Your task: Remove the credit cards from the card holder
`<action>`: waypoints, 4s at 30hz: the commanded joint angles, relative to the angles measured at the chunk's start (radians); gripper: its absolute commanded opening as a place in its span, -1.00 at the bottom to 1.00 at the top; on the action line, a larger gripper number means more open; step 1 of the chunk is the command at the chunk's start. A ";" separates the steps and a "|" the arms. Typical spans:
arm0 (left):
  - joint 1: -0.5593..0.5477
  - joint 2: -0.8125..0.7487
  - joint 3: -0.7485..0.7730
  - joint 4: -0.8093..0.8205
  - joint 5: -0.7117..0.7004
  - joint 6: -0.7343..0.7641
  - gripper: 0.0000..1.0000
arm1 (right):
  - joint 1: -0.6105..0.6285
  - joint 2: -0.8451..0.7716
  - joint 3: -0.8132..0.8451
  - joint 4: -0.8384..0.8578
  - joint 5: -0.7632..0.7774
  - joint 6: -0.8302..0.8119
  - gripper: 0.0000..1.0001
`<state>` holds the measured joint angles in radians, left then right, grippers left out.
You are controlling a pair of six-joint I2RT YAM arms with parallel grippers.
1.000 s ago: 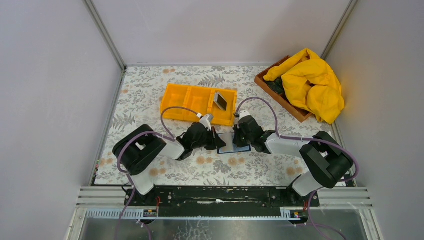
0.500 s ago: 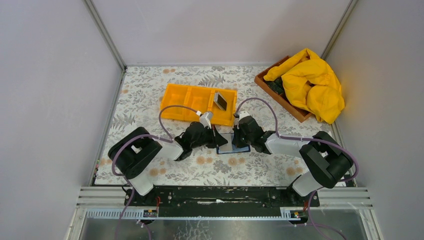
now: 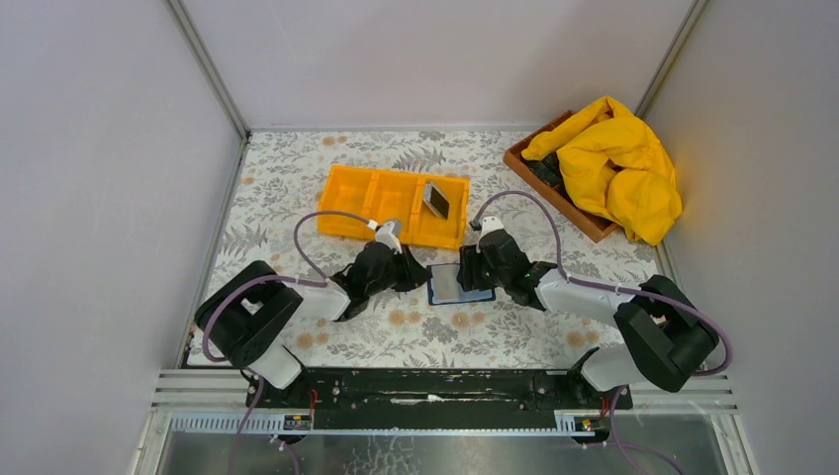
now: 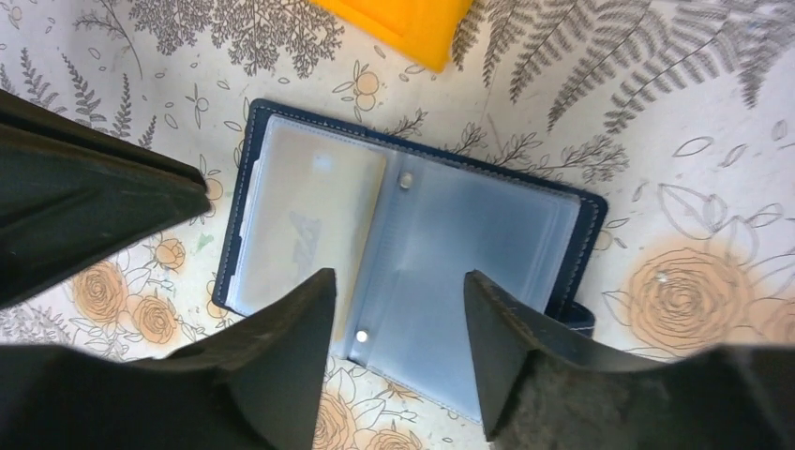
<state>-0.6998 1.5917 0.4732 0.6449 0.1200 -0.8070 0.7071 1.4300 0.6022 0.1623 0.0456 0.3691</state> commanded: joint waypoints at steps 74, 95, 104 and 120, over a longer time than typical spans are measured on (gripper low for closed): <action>0.103 -0.074 -0.056 0.064 0.129 -0.009 -0.75 | 0.030 0.115 0.177 -0.049 -0.154 0.111 0.09; 0.017 0.095 0.057 0.084 0.209 -0.034 -0.78 | -0.046 0.065 0.085 0.115 -0.420 0.203 0.10; -0.029 0.148 0.094 0.095 0.228 -0.058 -0.79 | -0.047 0.026 0.071 0.106 -0.399 0.189 0.36; -0.052 0.155 0.164 0.045 0.171 -0.084 -0.79 | -0.047 -0.204 0.059 -0.088 -0.154 0.120 0.51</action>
<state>-0.7345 1.7351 0.5873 0.6903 0.3183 -0.8848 0.6643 1.2819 0.6624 0.1146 -0.1932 0.5163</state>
